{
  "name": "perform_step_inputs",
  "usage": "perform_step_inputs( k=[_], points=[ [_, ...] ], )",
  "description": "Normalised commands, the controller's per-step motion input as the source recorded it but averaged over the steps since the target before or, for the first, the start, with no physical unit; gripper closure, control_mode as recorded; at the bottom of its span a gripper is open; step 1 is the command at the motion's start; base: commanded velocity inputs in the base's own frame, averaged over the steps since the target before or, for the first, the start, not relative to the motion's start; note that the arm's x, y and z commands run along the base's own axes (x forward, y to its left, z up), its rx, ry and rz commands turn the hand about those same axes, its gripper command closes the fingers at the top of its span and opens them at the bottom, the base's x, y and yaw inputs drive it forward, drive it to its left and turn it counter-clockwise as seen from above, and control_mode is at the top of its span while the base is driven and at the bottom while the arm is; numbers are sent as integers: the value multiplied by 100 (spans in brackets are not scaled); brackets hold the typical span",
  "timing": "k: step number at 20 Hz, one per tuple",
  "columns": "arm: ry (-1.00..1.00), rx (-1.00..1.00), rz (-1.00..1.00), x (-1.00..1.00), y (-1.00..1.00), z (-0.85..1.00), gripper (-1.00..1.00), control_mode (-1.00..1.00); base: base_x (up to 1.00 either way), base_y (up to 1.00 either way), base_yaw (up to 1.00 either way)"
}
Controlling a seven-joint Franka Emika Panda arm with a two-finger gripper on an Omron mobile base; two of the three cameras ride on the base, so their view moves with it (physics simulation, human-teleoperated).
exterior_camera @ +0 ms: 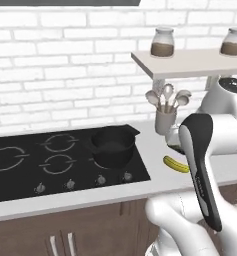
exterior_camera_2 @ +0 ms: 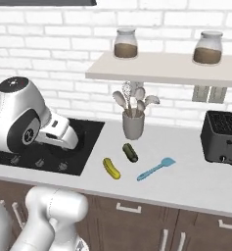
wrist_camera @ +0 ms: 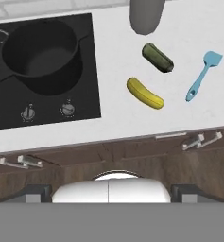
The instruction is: Put the cucumber and cucumber in the pot. Retrieve the spatula and lightly stir the vegetables in the pot.
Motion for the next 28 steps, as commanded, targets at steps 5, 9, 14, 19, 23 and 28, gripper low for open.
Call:
perform_step_inputs(
  k=[5,9,14,19,23,28],
  points=[
    [0,0,0,0,0,0,-100,100,90,-41,2],
    [0,0,0,0,0,0,-100,100,100,-34,1],
    [-1,0,7,27,-24,-9,-100,-100,18,-5,0],
    [0,-1,25,0,-38,-44,-100,-100,0,0,0],
    [0,-3,34,2,-15,-61,-100,-100,0,0,0],
    [0,-2,33,19,-24,-48,-100,-100,0,0,0]
  ],
)
